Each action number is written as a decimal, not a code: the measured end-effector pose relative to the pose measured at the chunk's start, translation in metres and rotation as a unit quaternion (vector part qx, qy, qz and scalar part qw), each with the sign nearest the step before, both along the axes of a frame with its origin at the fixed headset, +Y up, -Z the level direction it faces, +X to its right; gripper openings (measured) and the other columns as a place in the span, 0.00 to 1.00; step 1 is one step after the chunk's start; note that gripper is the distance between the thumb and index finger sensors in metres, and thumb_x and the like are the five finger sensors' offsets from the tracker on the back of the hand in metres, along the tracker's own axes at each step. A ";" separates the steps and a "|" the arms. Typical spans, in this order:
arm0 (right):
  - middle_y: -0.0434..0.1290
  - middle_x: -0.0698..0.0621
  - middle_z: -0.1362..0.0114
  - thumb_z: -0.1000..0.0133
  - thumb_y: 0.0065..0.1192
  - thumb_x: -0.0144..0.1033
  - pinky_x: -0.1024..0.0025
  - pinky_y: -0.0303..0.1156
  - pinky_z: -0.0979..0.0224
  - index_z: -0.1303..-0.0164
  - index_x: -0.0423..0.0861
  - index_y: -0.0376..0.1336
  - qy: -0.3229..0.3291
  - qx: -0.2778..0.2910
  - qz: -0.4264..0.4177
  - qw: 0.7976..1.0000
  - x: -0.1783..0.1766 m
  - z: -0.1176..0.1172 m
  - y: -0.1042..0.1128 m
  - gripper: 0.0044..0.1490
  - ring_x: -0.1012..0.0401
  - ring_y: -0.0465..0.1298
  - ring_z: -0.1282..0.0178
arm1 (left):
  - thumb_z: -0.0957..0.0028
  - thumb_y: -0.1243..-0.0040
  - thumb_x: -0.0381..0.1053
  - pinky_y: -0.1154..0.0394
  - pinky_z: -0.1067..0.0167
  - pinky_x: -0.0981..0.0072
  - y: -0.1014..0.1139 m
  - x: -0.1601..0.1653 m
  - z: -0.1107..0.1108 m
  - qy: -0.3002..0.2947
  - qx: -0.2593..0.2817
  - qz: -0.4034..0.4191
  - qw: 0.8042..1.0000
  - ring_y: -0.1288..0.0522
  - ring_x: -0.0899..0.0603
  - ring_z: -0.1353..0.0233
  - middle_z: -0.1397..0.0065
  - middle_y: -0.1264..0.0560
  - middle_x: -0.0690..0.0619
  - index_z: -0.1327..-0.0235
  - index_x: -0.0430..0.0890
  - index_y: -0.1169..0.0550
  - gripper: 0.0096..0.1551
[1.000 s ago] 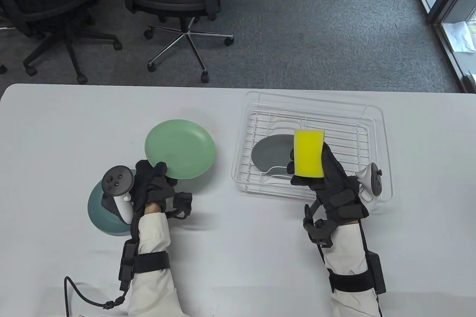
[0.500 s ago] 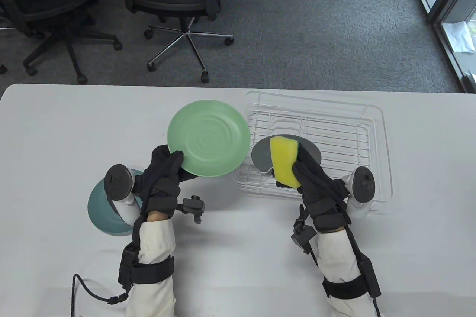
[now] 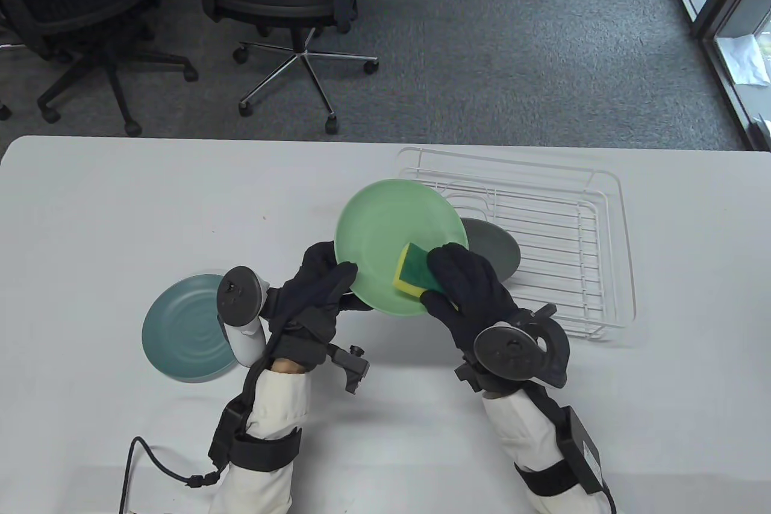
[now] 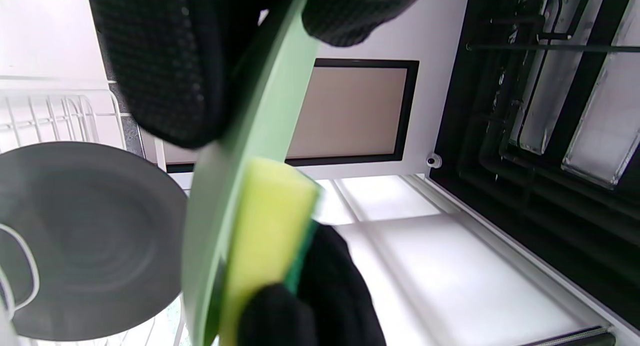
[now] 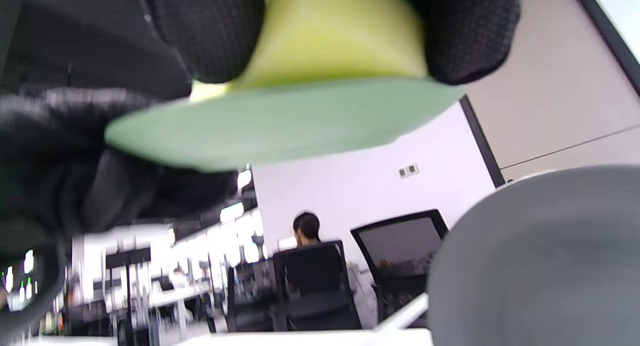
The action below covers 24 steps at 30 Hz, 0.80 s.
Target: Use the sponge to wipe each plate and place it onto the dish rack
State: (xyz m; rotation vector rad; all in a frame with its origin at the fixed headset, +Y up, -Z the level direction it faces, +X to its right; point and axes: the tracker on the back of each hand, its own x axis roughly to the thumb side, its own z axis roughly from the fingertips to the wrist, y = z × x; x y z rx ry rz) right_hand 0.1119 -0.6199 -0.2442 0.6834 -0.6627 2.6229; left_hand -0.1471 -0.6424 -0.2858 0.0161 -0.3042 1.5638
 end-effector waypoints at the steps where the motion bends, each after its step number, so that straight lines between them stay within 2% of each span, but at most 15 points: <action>1: 0.63 0.29 0.21 0.36 0.59 0.42 0.40 0.66 0.27 0.18 0.40 0.58 0.000 -0.012 0.023 1.000 -0.004 0.001 0.000 0.37 0.35 0.66 0.28 | 0.40 0.41 0.43 0.10 0.57 0.63 0.001 0.001 0.001 0.002 0.003 -0.005 1.000 0.16 0.29 0.42 0.34 0.25 0.25 0.31 0.24 0.36 0.34; 4: 0.62 0.29 0.19 0.33 0.53 0.41 0.40 0.65 0.26 0.16 0.40 0.56 0.044 -0.047 0.020 0.998 -0.012 0.004 0.001 0.36 0.35 0.66 0.27 | 0.40 0.41 0.43 0.10 0.56 0.61 0.001 0.005 0.002 -0.013 0.008 -0.014 1.000 0.16 0.28 0.42 0.33 0.26 0.25 0.30 0.24 0.37 0.34; 6: 0.59 0.25 0.19 0.31 0.50 0.35 0.39 0.65 0.26 0.14 0.36 0.52 0.083 -0.085 -0.012 0.993 -0.017 0.005 0.002 0.36 0.32 0.64 0.26 | 0.39 0.41 0.42 0.10 0.55 0.60 0.001 0.007 0.002 -0.031 0.008 -0.009 0.999 0.17 0.27 0.41 0.33 0.27 0.24 0.30 0.24 0.37 0.34; 9: 0.56 0.23 0.19 0.32 0.50 0.31 0.38 0.65 0.26 0.14 0.34 0.49 0.094 -0.103 -0.050 0.989 -0.018 0.005 0.001 0.36 0.31 0.63 0.26 | 0.39 0.41 0.43 0.11 0.54 0.59 0.004 0.009 0.002 -0.064 0.009 0.001 0.998 0.18 0.25 0.41 0.32 0.27 0.22 0.29 0.24 0.36 0.34; 15: 0.55 0.26 0.18 0.34 0.55 0.32 0.39 0.64 0.24 0.15 0.37 0.48 0.070 -0.090 -0.068 0.991 -0.008 -0.008 -0.009 0.39 0.32 0.61 0.24 | 0.40 0.40 0.42 0.11 0.54 0.57 0.008 0.012 0.006 -0.059 0.019 -0.019 0.998 0.18 0.25 0.40 0.32 0.27 0.22 0.29 0.24 0.35 0.34; 17: 0.56 0.27 0.18 0.35 0.56 0.33 0.38 0.64 0.25 0.15 0.37 0.48 0.034 -0.068 -0.038 0.996 -0.003 -0.014 -0.015 0.39 0.33 0.62 0.24 | 0.40 0.39 0.42 0.11 0.54 0.57 0.007 0.012 0.007 -0.046 0.014 -0.019 0.999 0.18 0.24 0.41 0.33 0.27 0.22 0.30 0.24 0.35 0.34; 20: 0.58 0.26 0.19 0.35 0.57 0.35 0.39 0.65 0.26 0.15 0.37 0.49 -0.002 -0.069 0.004 0.998 0.004 -0.018 -0.018 0.40 0.33 0.64 0.26 | 0.41 0.38 0.42 0.11 0.55 0.56 0.005 0.010 0.006 -0.029 0.011 -0.016 0.999 0.18 0.24 0.41 0.33 0.27 0.22 0.30 0.24 0.34 0.34; 24: 0.60 0.26 0.20 0.36 0.59 0.36 0.40 0.67 0.28 0.16 0.37 0.51 -0.001 -0.093 0.033 0.995 0.009 -0.017 -0.010 0.40 0.34 0.66 0.28 | 0.41 0.38 0.42 0.10 0.56 0.57 0.005 0.009 0.006 -0.026 0.008 -0.012 1.000 0.17 0.25 0.42 0.33 0.26 0.22 0.31 0.24 0.34 0.33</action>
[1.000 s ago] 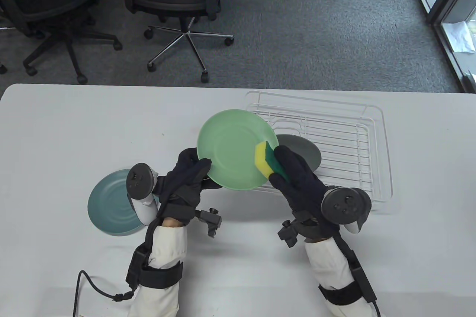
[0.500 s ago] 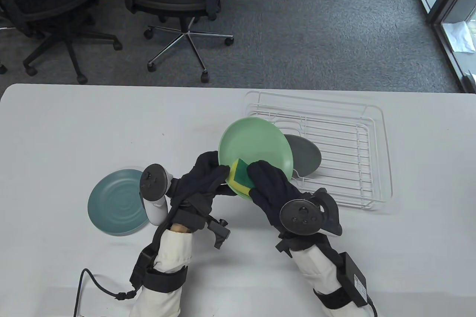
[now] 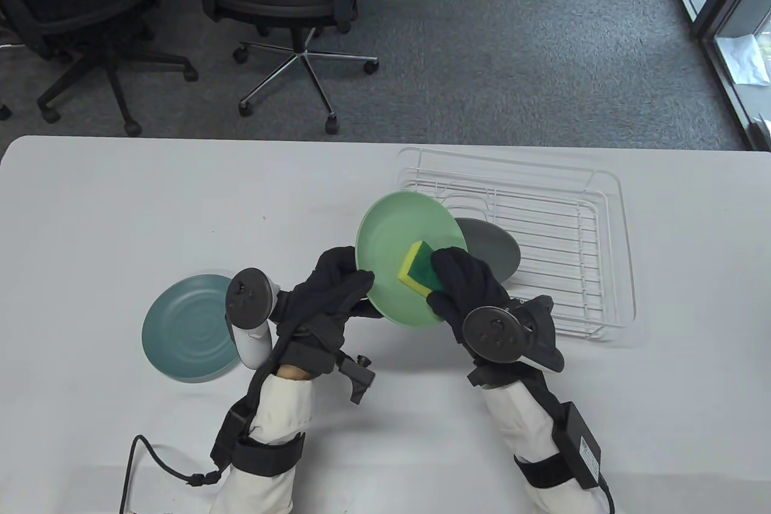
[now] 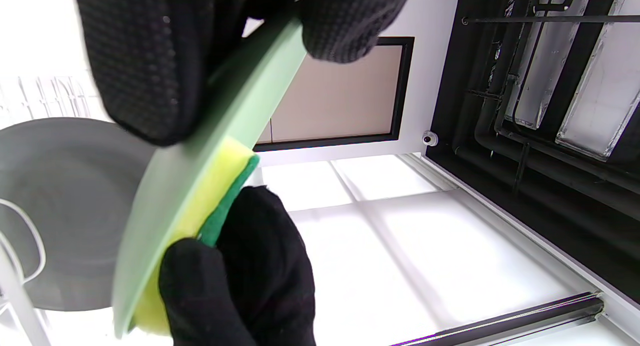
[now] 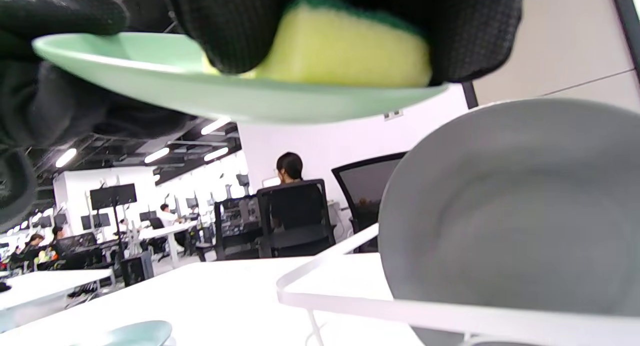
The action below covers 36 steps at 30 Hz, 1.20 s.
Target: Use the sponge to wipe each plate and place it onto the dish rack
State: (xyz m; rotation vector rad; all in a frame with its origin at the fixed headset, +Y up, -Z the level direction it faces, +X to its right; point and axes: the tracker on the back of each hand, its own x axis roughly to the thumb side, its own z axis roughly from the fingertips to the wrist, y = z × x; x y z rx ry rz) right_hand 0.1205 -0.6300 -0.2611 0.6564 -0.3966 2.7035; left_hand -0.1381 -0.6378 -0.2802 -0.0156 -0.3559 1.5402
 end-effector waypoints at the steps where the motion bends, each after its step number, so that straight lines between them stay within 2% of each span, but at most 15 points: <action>1: 0.60 0.26 0.21 0.36 0.60 0.36 0.40 0.67 0.28 0.16 0.36 0.51 0.003 -0.011 0.008 1.000 0.000 0.001 0.003 0.40 0.34 0.67 0.29 | 0.41 0.38 0.42 0.10 0.56 0.57 0.000 0.001 0.000 -0.001 -0.001 0.001 1.000 0.17 0.25 0.42 0.34 0.26 0.22 0.31 0.24 0.34 0.33; 4: 0.61 0.28 0.20 0.38 0.62 0.38 0.41 0.69 0.29 0.17 0.37 0.51 0.043 -0.055 0.051 0.996 -0.001 0.008 0.013 0.42 0.35 0.68 0.29 | 0.41 0.38 0.43 0.10 0.55 0.58 -0.001 0.003 -0.001 -0.013 0.009 -0.007 1.000 0.17 0.25 0.41 0.33 0.26 0.23 0.31 0.26 0.34 0.33; 6: 0.61 0.29 0.20 0.39 0.63 0.38 0.42 0.70 0.29 0.17 0.39 0.51 0.087 -0.082 0.041 0.992 -0.002 0.012 0.017 0.43 0.36 0.68 0.29 | 0.41 0.38 0.44 0.10 0.54 0.58 -0.001 0.005 -0.002 -0.026 0.026 -0.018 0.999 0.17 0.26 0.40 0.32 0.26 0.24 0.29 0.27 0.34 0.34; 8: 0.60 0.30 0.19 0.39 0.64 0.37 0.42 0.70 0.28 0.16 0.39 0.50 0.109 -0.080 0.010 0.991 -0.005 0.013 0.018 0.43 0.36 0.68 0.28 | 0.41 0.37 0.44 0.11 0.53 0.58 -0.001 0.007 -0.002 -0.047 0.035 -0.022 0.998 0.17 0.26 0.40 0.32 0.26 0.25 0.28 0.28 0.34 0.35; 10: 0.60 0.32 0.18 0.39 0.65 0.37 0.43 0.70 0.28 0.17 0.41 0.50 0.111 -0.049 -0.025 0.992 -0.007 0.014 0.017 0.43 0.37 0.68 0.27 | 0.41 0.37 0.45 0.11 0.53 0.58 0.000 0.011 -0.002 -0.074 0.048 -0.027 0.996 0.17 0.27 0.40 0.31 0.26 0.25 0.27 0.29 0.33 0.35; 13: 0.59 0.33 0.18 0.41 0.66 0.38 0.45 0.71 0.29 0.16 0.42 0.49 0.074 0.012 -0.057 0.996 -0.008 0.016 0.015 0.45 0.38 0.68 0.28 | 0.41 0.38 0.46 0.11 0.52 0.58 0.000 0.017 -0.002 -0.094 0.068 -0.045 0.992 0.17 0.28 0.39 0.31 0.25 0.26 0.27 0.31 0.32 0.34; 17: 0.59 0.35 0.18 0.41 0.65 0.42 0.49 0.72 0.27 0.13 0.44 0.42 0.007 0.072 -0.033 0.997 -0.005 0.016 0.013 0.52 0.42 0.68 0.26 | 0.41 0.38 0.46 0.12 0.51 0.57 -0.002 0.022 -0.003 -0.124 0.074 -0.052 0.988 0.17 0.28 0.39 0.31 0.24 0.27 0.27 0.32 0.31 0.34; 24: 0.63 0.37 0.20 0.41 0.65 0.43 0.46 0.69 0.26 0.13 0.42 0.43 -0.075 0.103 -0.076 0.989 0.014 0.007 0.008 0.52 0.42 0.69 0.27 | 0.43 0.35 0.46 0.12 0.51 0.57 -0.003 0.030 -0.002 -0.147 0.076 -0.074 0.983 0.16 0.27 0.40 0.32 0.24 0.27 0.28 0.30 0.30 0.34; 29: 0.64 0.33 0.21 0.41 0.64 0.45 0.45 0.68 0.27 0.13 0.37 0.44 -0.100 0.089 -0.027 0.991 0.023 0.000 0.001 0.53 0.41 0.70 0.30 | 0.43 0.34 0.45 0.12 0.51 0.57 -0.004 0.028 -0.002 -0.136 0.070 -0.070 0.986 0.16 0.27 0.41 0.32 0.24 0.26 0.29 0.29 0.30 0.35; 31: 0.66 0.32 0.24 0.41 0.63 0.47 0.45 0.70 0.30 0.13 0.34 0.46 -0.112 0.078 0.026 0.990 0.022 -0.003 -0.002 0.54 0.42 0.72 0.32 | 0.43 0.34 0.45 0.12 0.51 0.57 -0.005 0.025 -0.003 -0.118 0.058 -0.062 0.989 0.16 0.27 0.41 0.32 0.24 0.26 0.30 0.28 0.31 0.35; 34: 0.70 0.31 0.27 0.41 0.61 0.50 0.49 0.75 0.35 0.14 0.30 0.49 -0.118 0.030 0.110 0.986 0.016 -0.006 -0.004 0.54 0.44 0.76 0.38 | 0.43 0.34 0.44 0.12 0.51 0.57 -0.010 0.019 -0.004 -0.084 0.027 -0.036 0.995 0.16 0.26 0.41 0.33 0.24 0.25 0.30 0.27 0.31 0.34; 36: 0.72 0.31 0.30 0.41 0.61 0.52 0.51 0.76 0.38 0.16 0.28 0.50 -0.093 -0.003 0.122 0.988 0.013 -0.007 -0.004 0.55 0.45 0.78 0.41 | 0.43 0.34 0.44 0.12 0.51 0.57 -0.012 0.015 -0.006 -0.071 0.019 -0.031 0.997 0.17 0.26 0.41 0.33 0.24 0.25 0.30 0.27 0.31 0.34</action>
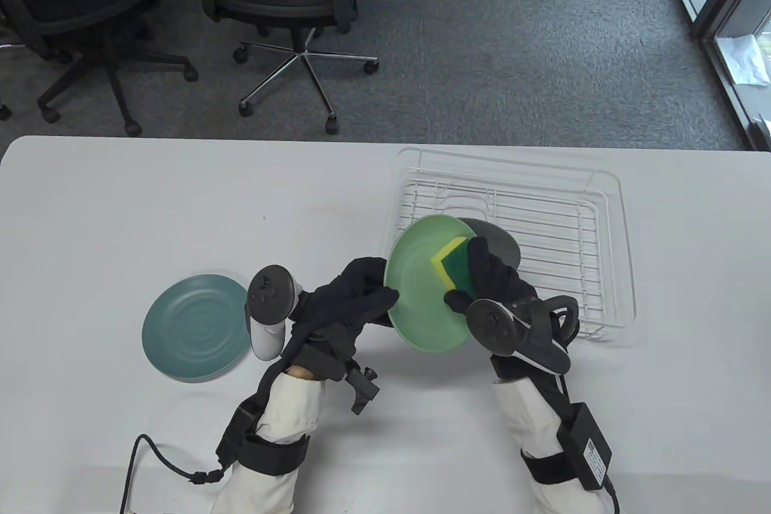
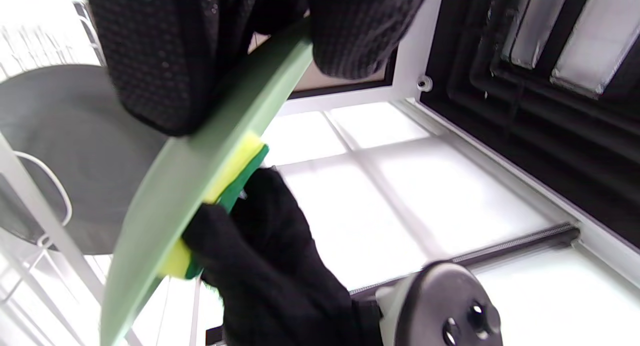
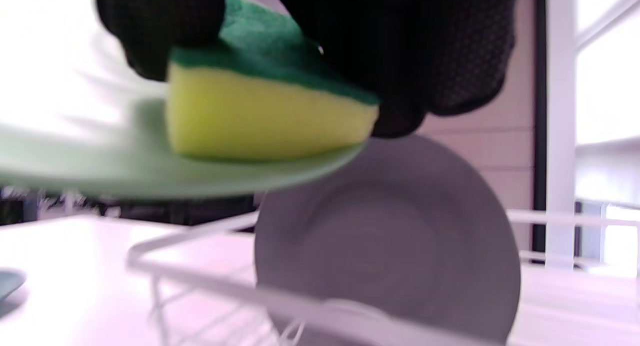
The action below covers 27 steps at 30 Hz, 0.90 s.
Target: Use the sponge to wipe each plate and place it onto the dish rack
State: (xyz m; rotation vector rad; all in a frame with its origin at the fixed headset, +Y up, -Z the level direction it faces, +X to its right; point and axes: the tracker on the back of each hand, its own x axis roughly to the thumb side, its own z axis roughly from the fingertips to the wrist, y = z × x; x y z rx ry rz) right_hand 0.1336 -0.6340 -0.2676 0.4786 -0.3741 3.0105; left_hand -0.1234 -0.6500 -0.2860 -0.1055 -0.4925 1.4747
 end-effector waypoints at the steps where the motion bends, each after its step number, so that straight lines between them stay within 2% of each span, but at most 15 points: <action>1: 0.73 0.31 0.32 0.41 0.61 0.52 0.51 0.77 0.40 0.17 0.26 0.51 0.028 -0.027 -0.017 0.999 -0.003 0.000 0.000 0.55 0.46 0.79 0.43 | 0.43 0.34 0.44 0.12 0.51 0.57 -0.002 -0.003 -0.001 0.014 -0.009 0.007 1.000 0.17 0.26 0.41 0.33 0.24 0.25 0.31 0.27 0.31 0.34; 4: 0.74 0.30 0.33 0.42 0.61 0.52 0.51 0.77 0.42 0.18 0.25 0.52 0.079 -0.069 -0.056 0.993 -0.010 0.004 0.004 0.55 0.45 0.79 0.45 | 0.43 0.34 0.44 0.12 0.51 0.56 -0.006 -0.004 -0.002 0.032 -0.021 0.019 0.999 0.17 0.26 0.41 0.33 0.24 0.25 0.31 0.27 0.31 0.34; 7: 0.72 0.30 0.30 0.41 0.62 0.50 0.50 0.76 0.39 0.16 0.26 0.50 0.134 -0.091 -0.080 0.984 -0.015 0.008 0.009 0.55 0.44 0.78 0.42 | 0.43 0.35 0.44 0.12 0.51 0.57 -0.005 -0.002 -0.001 0.028 -0.018 0.012 0.999 0.17 0.26 0.41 0.33 0.25 0.25 0.30 0.27 0.31 0.34; 10: 0.69 0.32 0.25 0.41 0.63 0.47 0.48 0.74 0.35 0.14 0.31 0.48 0.170 -0.075 -0.126 0.974 -0.021 0.013 0.012 0.54 0.42 0.75 0.36 | 0.43 0.35 0.44 0.12 0.51 0.56 -0.003 0.003 0.000 0.009 -0.010 0.003 1.000 0.17 0.26 0.41 0.32 0.25 0.25 0.30 0.27 0.31 0.34; 12: 0.68 0.33 0.24 0.42 0.64 0.46 0.47 0.74 0.34 0.14 0.33 0.48 0.151 -0.034 -0.138 0.978 -0.022 0.016 0.013 0.53 0.41 0.75 0.35 | 0.43 0.36 0.44 0.12 0.51 0.57 -0.002 0.004 0.001 -0.004 -0.006 0.003 1.000 0.17 0.26 0.41 0.32 0.25 0.25 0.30 0.27 0.31 0.34; 14: 0.67 0.36 0.21 0.42 0.64 0.46 0.47 0.73 0.31 0.13 0.37 0.47 0.122 0.016 -0.115 0.986 -0.021 0.016 0.012 0.52 0.42 0.73 0.31 | 0.43 0.36 0.45 0.12 0.51 0.57 -0.002 0.005 0.001 -0.018 -0.008 0.007 1.000 0.17 0.26 0.41 0.33 0.25 0.24 0.30 0.27 0.31 0.34; 18: 0.66 0.36 0.21 0.41 0.63 0.47 0.46 0.73 0.31 0.13 0.36 0.47 0.079 0.053 -0.151 0.984 -0.013 0.011 0.007 0.52 0.42 0.73 0.31 | 0.43 0.35 0.44 0.12 0.51 0.57 -0.001 0.011 0.001 -0.048 -0.001 -0.014 0.999 0.17 0.26 0.41 0.32 0.25 0.24 0.30 0.27 0.30 0.35; 22: 0.66 0.34 0.22 0.41 0.63 0.47 0.45 0.73 0.32 0.14 0.35 0.47 0.046 0.060 -0.161 0.984 0.000 0.002 -0.001 0.52 0.41 0.73 0.32 | 0.43 0.34 0.44 0.12 0.50 0.56 0.000 0.014 0.002 -0.057 0.003 -0.028 0.998 0.18 0.25 0.41 0.32 0.25 0.24 0.30 0.26 0.31 0.35; 27: 0.68 0.32 0.24 0.41 0.63 0.47 0.44 0.73 0.33 0.14 0.33 0.48 0.016 0.027 -0.121 0.992 0.007 -0.005 -0.007 0.52 0.40 0.74 0.33 | 0.43 0.34 0.44 0.12 0.51 0.56 -0.002 0.009 0.001 -0.030 -0.001 -0.026 0.999 0.17 0.25 0.41 0.33 0.25 0.23 0.31 0.25 0.31 0.35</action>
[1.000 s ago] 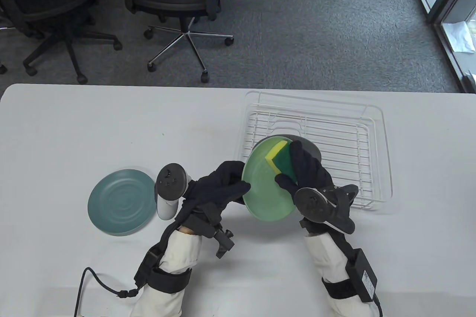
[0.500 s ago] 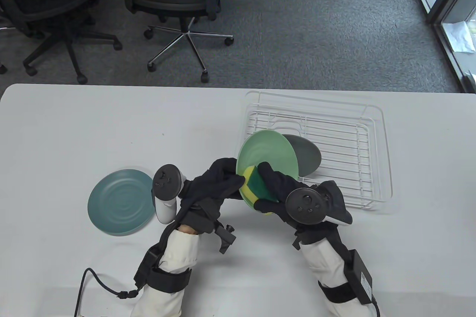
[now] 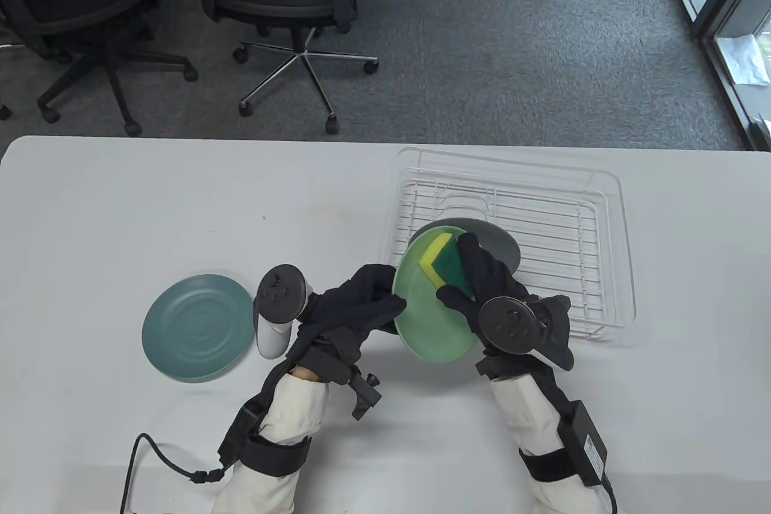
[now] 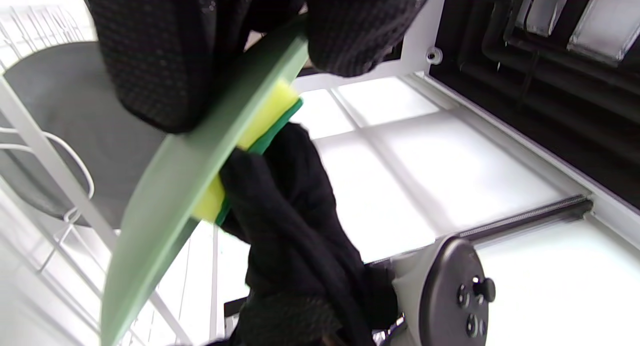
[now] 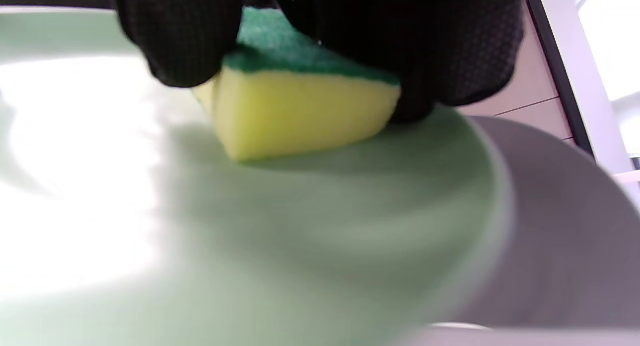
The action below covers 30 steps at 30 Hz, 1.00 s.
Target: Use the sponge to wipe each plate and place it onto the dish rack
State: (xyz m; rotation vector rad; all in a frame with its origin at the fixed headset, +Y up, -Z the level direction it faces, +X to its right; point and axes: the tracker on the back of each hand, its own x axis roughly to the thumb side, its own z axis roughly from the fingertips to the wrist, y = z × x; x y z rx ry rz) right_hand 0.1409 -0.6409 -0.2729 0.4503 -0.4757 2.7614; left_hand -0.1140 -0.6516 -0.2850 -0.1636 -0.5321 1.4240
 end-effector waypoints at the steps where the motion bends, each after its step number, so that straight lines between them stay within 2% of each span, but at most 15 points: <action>1: 0.68 0.31 0.24 0.41 0.63 0.47 0.45 0.73 0.34 0.14 0.32 0.49 0.000 -0.009 0.024 1.000 -0.001 0.000 0.000 0.52 0.41 0.74 0.34 | 0.43 0.34 0.44 0.12 0.51 0.56 0.000 -0.002 0.000 0.010 -0.004 0.008 1.000 0.17 0.25 0.41 0.33 0.25 0.23 0.31 0.25 0.31 0.35; 5: 0.73 0.31 0.31 0.42 0.62 0.51 0.52 0.78 0.41 0.17 0.28 0.53 0.033 -0.053 0.077 0.995 -0.012 0.003 0.003 0.54 0.45 0.79 0.43 | 0.43 0.34 0.44 0.12 0.51 0.56 -0.003 -0.012 -0.002 0.054 -0.020 0.026 0.998 0.17 0.25 0.41 0.33 0.25 0.23 0.31 0.25 0.32 0.35; 8: 0.74 0.31 0.33 0.43 0.62 0.52 0.54 0.78 0.44 0.19 0.26 0.54 0.070 -0.073 0.067 0.993 -0.020 0.008 0.007 0.54 0.45 0.79 0.46 | 0.43 0.34 0.43 0.12 0.51 0.56 -0.004 -0.015 -0.003 0.063 -0.026 0.033 0.997 0.17 0.25 0.41 0.33 0.25 0.23 0.31 0.25 0.32 0.35; 11: 0.74 0.30 0.33 0.42 0.62 0.51 0.53 0.78 0.43 0.19 0.25 0.54 0.126 -0.084 0.037 0.988 -0.028 0.016 0.016 0.54 0.45 0.79 0.45 | 0.43 0.35 0.43 0.12 0.50 0.55 -0.003 -0.013 -0.002 0.054 -0.022 0.032 0.998 0.18 0.25 0.41 0.33 0.26 0.23 0.31 0.26 0.32 0.35; 14: 0.71 0.31 0.29 0.41 0.62 0.50 0.51 0.77 0.40 0.17 0.28 0.51 0.137 -0.064 0.004 0.989 -0.031 0.021 0.020 0.54 0.43 0.77 0.41 | 0.42 0.36 0.42 0.13 0.49 0.54 -0.003 -0.008 -0.002 0.021 -0.023 0.036 0.999 0.19 0.25 0.39 0.31 0.27 0.23 0.29 0.26 0.33 0.35; 16: 0.71 0.32 0.28 0.42 0.64 0.49 0.51 0.76 0.39 0.16 0.30 0.52 0.113 -0.024 -0.005 0.993 -0.033 0.024 0.021 0.52 0.43 0.77 0.40 | 0.41 0.38 0.41 0.14 0.48 0.53 -0.003 -0.005 -0.002 -0.012 -0.031 0.038 0.999 0.20 0.24 0.39 0.31 0.28 0.22 0.28 0.24 0.34 0.34; 19: 0.71 0.36 0.26 0.42 0.62 0.51 0.54 0.77 0.38 0.15 0.33 0.51 0.073 0.013 0.035 0.997 -0.033 0.025 0.021 0.52 0.46 0.77 0.38 | 0.40 0.39 0.41 0.14 0.48 0.53 -0.003 -0.002 -0.002 -0.037 -0.033 0.030 0.998 0.20 0.23 0.39 0.31 0.28 0.21 0.29 0.24 0.34 0.34; 22: 0.72 0.36 0.26 0.42 0.62 0.51 0.55 0.78 0.39 0.15 0.34 0.51 0.021 0.069 0.016 0.997 -0.028 0.023 0.018 0.52 0.46 0.78 0.38 | 0.41 0.38 0.41 0.14 0.48 0.53 -0.002 0.003 -0.001 -0.059 -0.028 0.014 0.998 0.20 0.23 0.39 0.31 0.28 0.21 0.28 0.24 0.34 0.34; 30: 0.71 0.35 0.26 0.42 0.62 0.50 0.53 0.77 0.39 0.16 0.33 0.51 -0.052 0.093 0.009 0.994 -0.003 0.011 0.011 0.52 0.45 0.78 0.38 | 0.42 0.35 0.41 0.14 0.49 0.53 0.000 0.006 0.001 -0.063 -0.011 -0.005 0.998 0.19 0.24 0.40 0.31 0.27 0.22 0.29 0.25 0.33 0.35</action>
